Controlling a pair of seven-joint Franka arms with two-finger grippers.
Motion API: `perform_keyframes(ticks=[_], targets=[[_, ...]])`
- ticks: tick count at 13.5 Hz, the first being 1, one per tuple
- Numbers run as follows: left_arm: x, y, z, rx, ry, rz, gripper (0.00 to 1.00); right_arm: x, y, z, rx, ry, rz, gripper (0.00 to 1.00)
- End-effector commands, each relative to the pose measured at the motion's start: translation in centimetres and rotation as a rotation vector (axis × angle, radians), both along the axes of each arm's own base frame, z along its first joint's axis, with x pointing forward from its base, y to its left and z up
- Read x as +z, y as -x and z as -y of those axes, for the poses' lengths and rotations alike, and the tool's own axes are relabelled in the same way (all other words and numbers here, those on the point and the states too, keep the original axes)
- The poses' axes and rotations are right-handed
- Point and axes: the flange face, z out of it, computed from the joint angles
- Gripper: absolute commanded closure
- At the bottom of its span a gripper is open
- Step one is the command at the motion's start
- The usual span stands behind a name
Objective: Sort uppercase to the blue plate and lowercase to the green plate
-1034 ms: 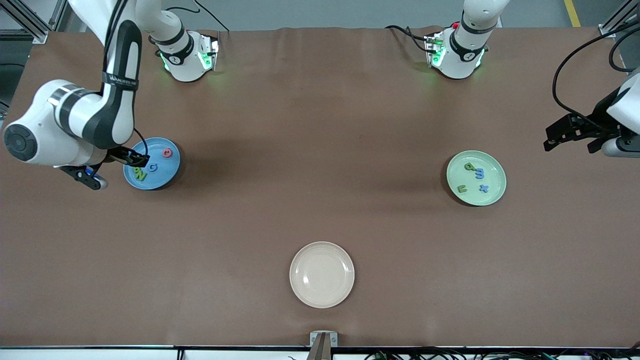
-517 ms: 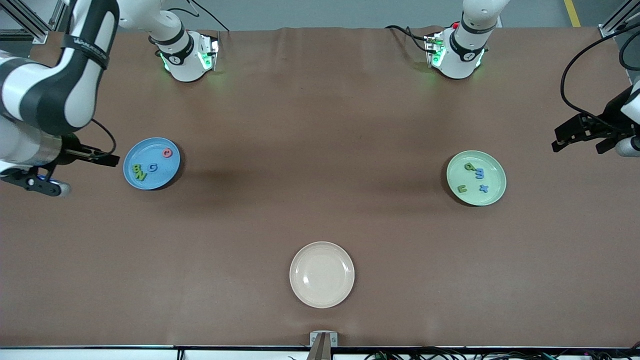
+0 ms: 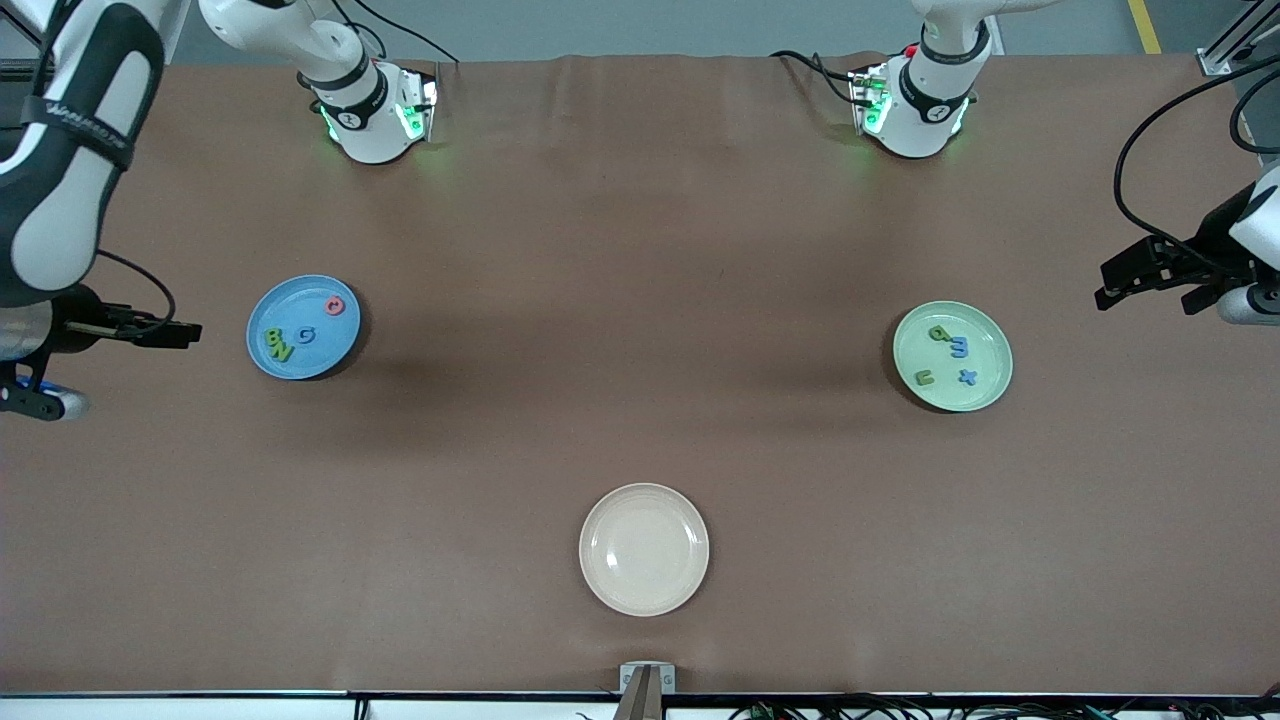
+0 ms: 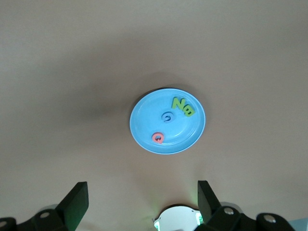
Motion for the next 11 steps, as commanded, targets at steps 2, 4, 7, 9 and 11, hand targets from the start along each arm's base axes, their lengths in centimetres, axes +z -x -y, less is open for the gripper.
perform_keyframes(ticks=[2,4,7,9,11], targets=[[1.3,0.4,-0.3,0.005,0.013,0.007,0.00,1.4,-1.2,-0.4,-0.008,-0.013,-0.002,0.00],[1.3,0.4,-0.3,0.005,0.013,0.007,0.00,1.8,-1.2,-1.0,0.011,-0.003,-0.002,0.00],[1.4,0.4,-0.4,0.003,0.015,0.009,0.00,3.4,-0.7,-2.0,0.060,0.018,0.039,0.00],[1.4,0.4,-0.5,-0.001,0.014,0.009,0.00,3.5,0.4,-1.7,0.072,-0.003,0.053,0.00],[2.4,0.9,-0.4,0.003,0.013,0.027,0.00,3.4,2.4,-1.1,0.066,-0.018,0.089,0.00]])
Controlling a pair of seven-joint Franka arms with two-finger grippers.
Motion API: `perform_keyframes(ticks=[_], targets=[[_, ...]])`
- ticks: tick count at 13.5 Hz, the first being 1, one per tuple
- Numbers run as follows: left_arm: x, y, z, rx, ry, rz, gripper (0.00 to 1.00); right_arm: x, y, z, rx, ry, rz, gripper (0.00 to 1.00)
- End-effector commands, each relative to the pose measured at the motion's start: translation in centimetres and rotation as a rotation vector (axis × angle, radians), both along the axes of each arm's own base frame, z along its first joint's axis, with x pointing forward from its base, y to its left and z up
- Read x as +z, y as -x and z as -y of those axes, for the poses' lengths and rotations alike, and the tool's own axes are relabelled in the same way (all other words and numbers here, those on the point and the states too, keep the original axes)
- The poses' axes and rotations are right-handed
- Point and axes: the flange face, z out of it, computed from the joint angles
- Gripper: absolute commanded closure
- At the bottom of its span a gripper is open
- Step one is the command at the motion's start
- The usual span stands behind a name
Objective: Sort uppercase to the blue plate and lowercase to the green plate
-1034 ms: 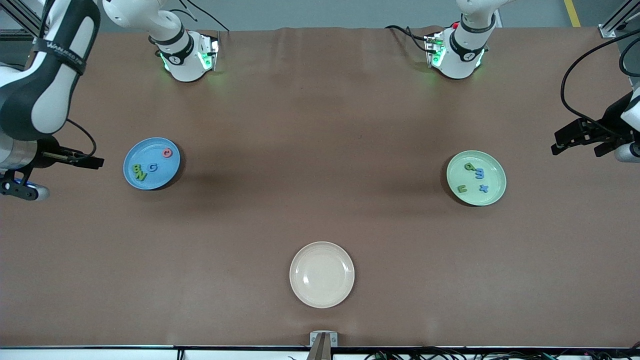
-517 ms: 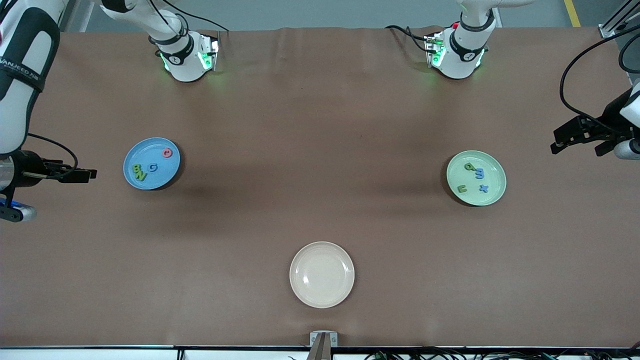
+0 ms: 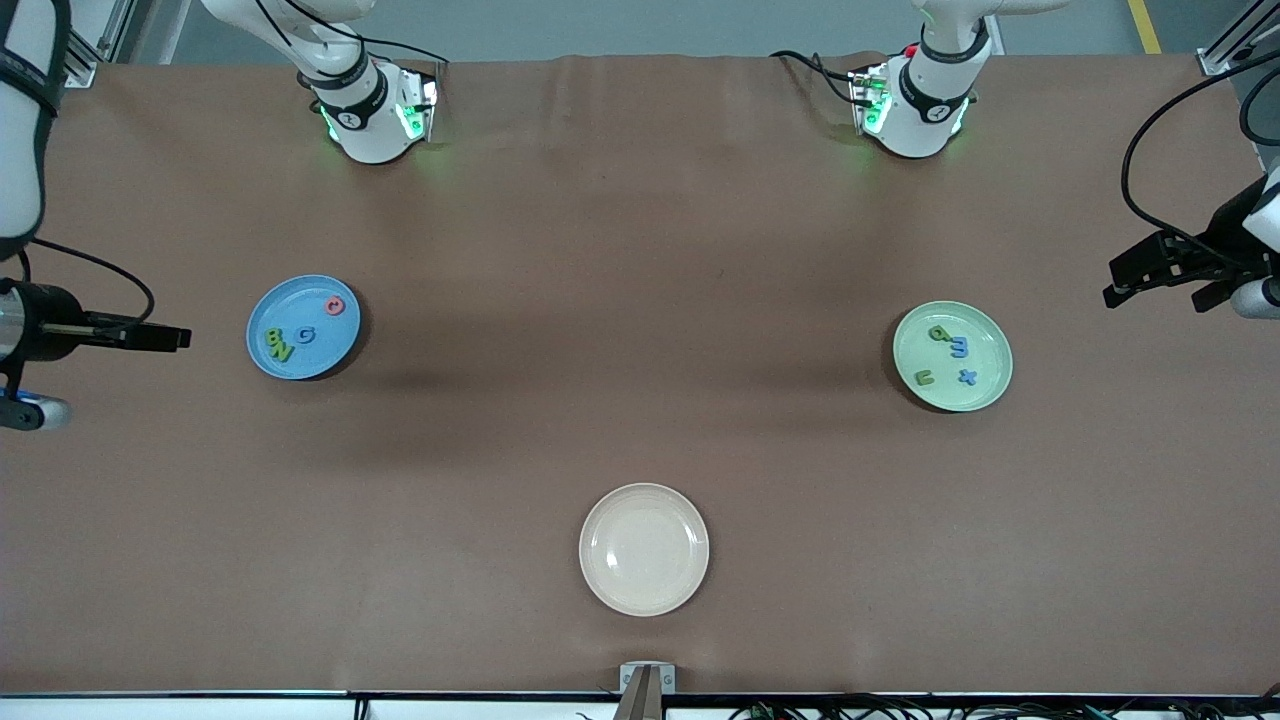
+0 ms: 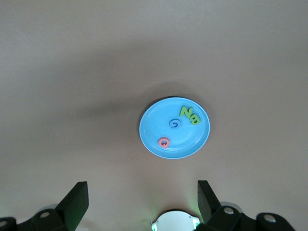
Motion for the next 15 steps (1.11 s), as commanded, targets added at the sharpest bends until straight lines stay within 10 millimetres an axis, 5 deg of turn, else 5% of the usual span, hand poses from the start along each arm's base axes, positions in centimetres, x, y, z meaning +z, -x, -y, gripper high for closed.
perform_keyframes(ticks=[1,4,9,12,15], targets=[[2.2,1.1,0.0,-0.001,0.014,0.024,0.00,0.0,3.8,0.0,0.000,0.007,0.039,0.00],[2.7,1.4,0.7,-0.015,0.006,0.031,0.00,0.1,6.0,-1.4,0.025,0.020,0.077,0.00],[2.8,1.5,1.1,-0.019,0.000,0.036,0.00,3.4,7.2,-3.0,0.065,0.024,0.111,0.00],[2.9,1.4,1.0,-0.023,-0.011,0.042,0.00,3.6,7.2,-4.9,0.109,0.061,0.114,0.00],[3.5,1.1,0.9,-0.030,-0.012,0.056,0.00,3.5,7.2,-4.1,0.100,0.061,0.111,0.00]])
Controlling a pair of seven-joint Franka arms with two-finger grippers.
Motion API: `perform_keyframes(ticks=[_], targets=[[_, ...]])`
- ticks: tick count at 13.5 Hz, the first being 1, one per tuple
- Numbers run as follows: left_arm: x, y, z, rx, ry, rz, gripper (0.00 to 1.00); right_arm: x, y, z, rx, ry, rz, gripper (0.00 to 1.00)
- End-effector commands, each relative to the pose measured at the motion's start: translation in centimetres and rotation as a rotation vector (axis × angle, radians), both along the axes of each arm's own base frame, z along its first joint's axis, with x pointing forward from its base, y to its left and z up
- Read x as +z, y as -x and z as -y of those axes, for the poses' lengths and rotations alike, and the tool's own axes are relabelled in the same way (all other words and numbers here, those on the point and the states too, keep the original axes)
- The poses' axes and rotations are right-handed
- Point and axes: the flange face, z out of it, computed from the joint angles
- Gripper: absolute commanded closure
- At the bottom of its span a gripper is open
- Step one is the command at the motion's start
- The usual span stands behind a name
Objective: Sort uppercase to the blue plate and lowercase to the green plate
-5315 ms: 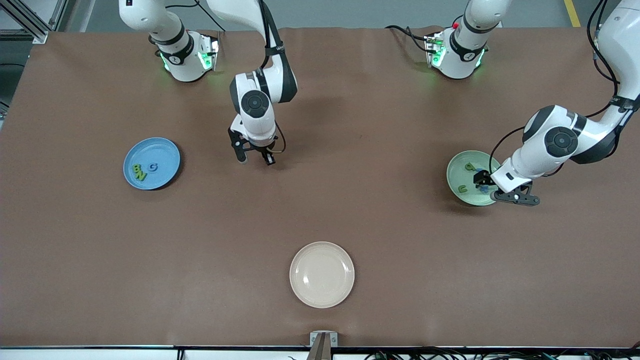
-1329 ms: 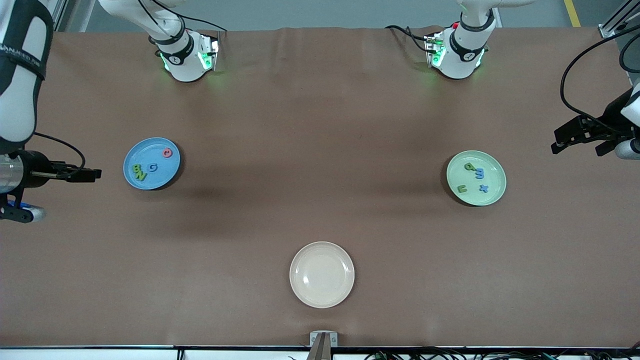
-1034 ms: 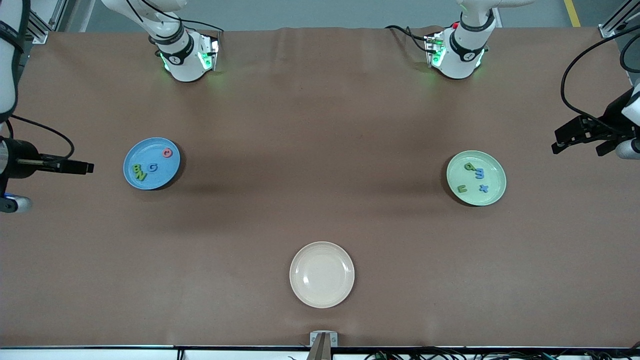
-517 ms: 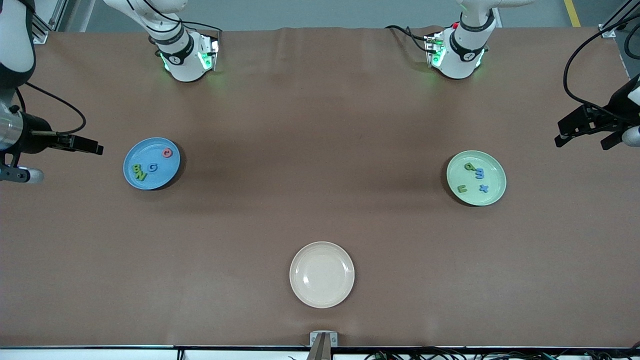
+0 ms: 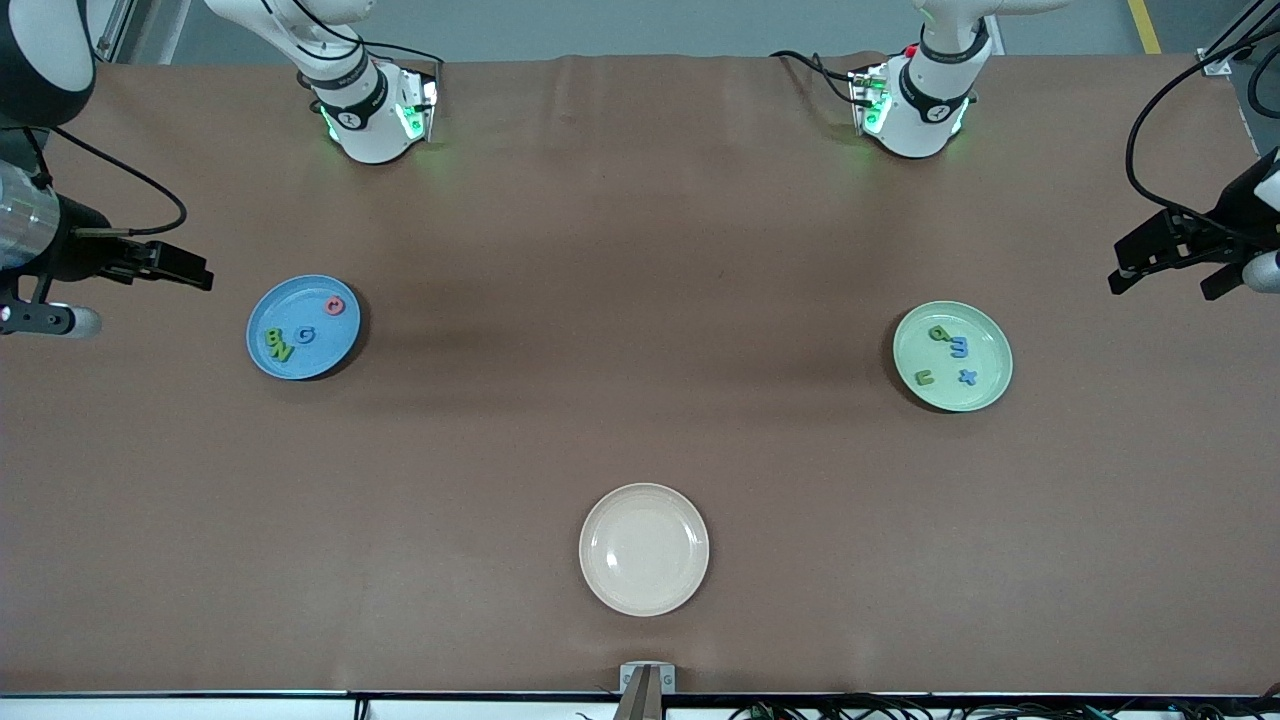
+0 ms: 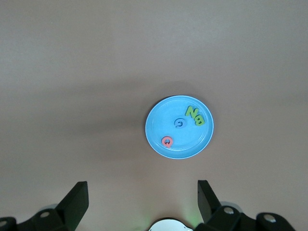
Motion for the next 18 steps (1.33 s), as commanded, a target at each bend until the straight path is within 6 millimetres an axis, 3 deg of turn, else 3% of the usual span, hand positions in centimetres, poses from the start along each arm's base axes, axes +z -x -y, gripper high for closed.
perform_keyframes(ticks=[1,12,18], targets=[[1.0,0.2,0.0,-0.015,-0.012,0.014,0.00,0.0,0.7,1.2,-0.016,0.016,-0.003,0.00],[0.9,0.2,-0.1,-0.003,-0.011,0.010,0.00,-0.1,0.6,1.3,-0.018,0.012,-0.003,0.00],[0.8,0.1,-0.1,-0.003,-0.009,0.009,0.00,1.3,0.2,1.9,-0.037,0.011,0.028,0.00]])
